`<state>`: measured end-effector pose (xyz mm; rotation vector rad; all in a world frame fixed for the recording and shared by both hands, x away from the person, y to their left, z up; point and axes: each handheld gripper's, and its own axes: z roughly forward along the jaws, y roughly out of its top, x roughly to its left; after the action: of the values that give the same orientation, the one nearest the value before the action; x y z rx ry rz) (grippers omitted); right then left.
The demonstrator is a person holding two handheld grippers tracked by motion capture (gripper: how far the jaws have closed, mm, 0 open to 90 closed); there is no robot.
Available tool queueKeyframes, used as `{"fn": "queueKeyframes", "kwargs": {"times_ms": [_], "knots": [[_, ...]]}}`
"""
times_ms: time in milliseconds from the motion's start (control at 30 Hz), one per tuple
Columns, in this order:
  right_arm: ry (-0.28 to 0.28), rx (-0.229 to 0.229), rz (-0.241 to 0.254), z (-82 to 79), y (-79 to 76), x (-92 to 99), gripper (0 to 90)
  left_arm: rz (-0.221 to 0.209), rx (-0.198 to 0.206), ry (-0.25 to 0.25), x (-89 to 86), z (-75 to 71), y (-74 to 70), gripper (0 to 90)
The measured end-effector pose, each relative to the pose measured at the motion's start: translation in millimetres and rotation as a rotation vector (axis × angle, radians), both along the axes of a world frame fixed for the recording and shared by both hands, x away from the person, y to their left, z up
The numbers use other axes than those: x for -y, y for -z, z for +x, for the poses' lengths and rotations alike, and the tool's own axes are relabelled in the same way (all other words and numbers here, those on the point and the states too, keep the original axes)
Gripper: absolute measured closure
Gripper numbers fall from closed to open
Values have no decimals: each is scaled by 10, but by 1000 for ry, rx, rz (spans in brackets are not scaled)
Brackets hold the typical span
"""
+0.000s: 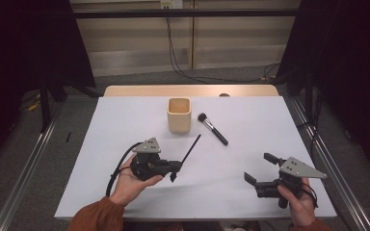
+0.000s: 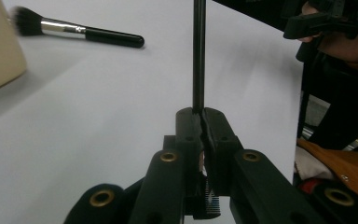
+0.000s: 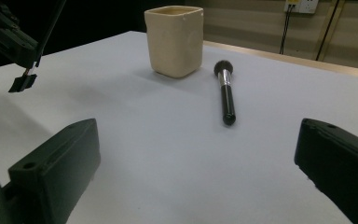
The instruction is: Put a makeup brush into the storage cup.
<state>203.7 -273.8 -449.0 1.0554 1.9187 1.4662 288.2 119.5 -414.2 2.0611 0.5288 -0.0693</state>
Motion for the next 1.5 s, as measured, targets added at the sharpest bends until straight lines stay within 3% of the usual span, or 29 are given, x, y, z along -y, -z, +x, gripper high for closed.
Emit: {"fn": "queueKeyframes", "kwargs": {"times_ms": [267,333,400,500,633,700,733,833,867,1000,1100,1167,1300,1500], "knots": [[-77,-11,1,13,-36,-134,0,47,-33,65,78,-47,-71,857],[-66,-5,-14,31,-46,-187,8,61,-48,84,101,-63,-79,857],[-57,-25,-2,56,-66,-231,17,99,-45,94,125,-73,-92,857],[-91,-25,-8,78,-95,-272,6,128,-50,106,156,-68,-105,857],[-141,-40,-30,121,-124,-332,2,201,-63,184,212,-54,-127,857],[-171,-51,-37,144,-128,-370,2,215,-63,222,241,-53,-142,857],[-193,-57,-44,155,-127,-393,3,215,-62,227,257,-51,-147,857],[-237,-76,-66,169,-113,-454,8,278,-53,253,311,-64,-152,857],[-253,-83,-73,171,-113,-469,8,279,-56,264,319,-68,-158,857],[-276,-88,-79,205,-143,-514,8,342,-46,311,367,-105,-205,857],[-296,-81,-89,238,-184,-562,7,377,-15,328,380,-98,-258,857],[-318,-83,-92,256,-216,-601,7,386,-23,342,380,-67,-279,857],[-369,-111,-129,287,-241,-679,8,461,-30,368,433,-42,-292,857],[-421,-165,-177,357,-255,-767,10,478,-27,349,470,-44,-296,857]]}}
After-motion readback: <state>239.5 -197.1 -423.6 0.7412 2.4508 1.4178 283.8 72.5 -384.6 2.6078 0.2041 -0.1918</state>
